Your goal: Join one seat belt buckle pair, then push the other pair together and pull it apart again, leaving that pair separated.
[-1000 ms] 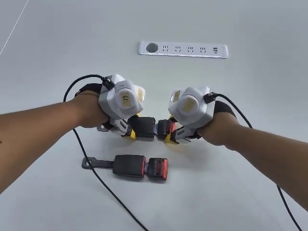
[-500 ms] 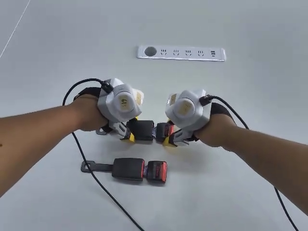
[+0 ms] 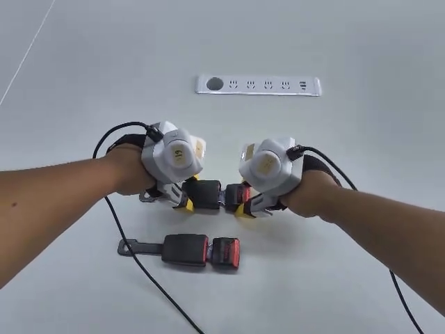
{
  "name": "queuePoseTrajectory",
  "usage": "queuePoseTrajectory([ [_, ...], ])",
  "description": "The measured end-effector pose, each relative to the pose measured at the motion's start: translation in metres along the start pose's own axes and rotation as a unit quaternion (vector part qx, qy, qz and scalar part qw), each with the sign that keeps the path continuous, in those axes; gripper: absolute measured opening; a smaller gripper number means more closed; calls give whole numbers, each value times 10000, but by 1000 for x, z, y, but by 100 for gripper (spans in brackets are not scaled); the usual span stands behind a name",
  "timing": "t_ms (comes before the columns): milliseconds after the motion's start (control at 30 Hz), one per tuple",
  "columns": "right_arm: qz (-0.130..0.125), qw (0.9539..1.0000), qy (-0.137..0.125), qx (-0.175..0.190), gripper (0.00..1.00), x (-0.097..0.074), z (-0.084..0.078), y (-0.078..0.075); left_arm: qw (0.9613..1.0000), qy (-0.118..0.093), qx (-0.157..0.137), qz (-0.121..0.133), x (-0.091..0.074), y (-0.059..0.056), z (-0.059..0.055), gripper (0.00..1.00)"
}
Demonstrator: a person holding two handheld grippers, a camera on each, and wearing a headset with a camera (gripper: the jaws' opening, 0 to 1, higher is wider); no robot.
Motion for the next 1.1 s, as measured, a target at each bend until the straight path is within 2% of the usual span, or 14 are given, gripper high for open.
queuePoseTrajectory([
  [133, -1, 10000, 74, -42, 34, -4, -7, -1, 10000, 24, 49, -10, 0, -1, 0, 33],
  [267, 21, 10000, -85, 8, 34, -9, -16, -3, 10000, 25, 77, -27, -1, -1, 1, 33],
  [367, 4, 10000, -44, -2, 34, -9, -16, -1, 9999, 91, 108, -47, -1, -1, 2, 33],
  [400, 10, 10000, -7, -91, 34, -11, -20, -1, 9999, 105, 121, -55, -1, -2, 2, 33],
  [800, 15, 9999, -112, -4, 34, -28, -49, -6, 9999, 78, 115, -38, -3, -3, 2, 33],
  [1000, -14, 9999, -73, 67, 35, -40, -68, -10, 9999, 39, 122, -33, -2, -2, 1, 33],
  [1100, -17, 10000, 49, 35, 35, -45, -76, -12, 9999, 38, 137, -44, -2, -2, 1, 33],
])
Point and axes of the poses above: the centre of the closed fingertips' face, and the gripper's own axes: x roughly forward along the fingers, y roughly to its left, z roughly out of its top, the point moved 7 cm from there along -x, roughly backward along the fingers, and after that the axes turned 9 degrees about x, right-handed, at the moved point
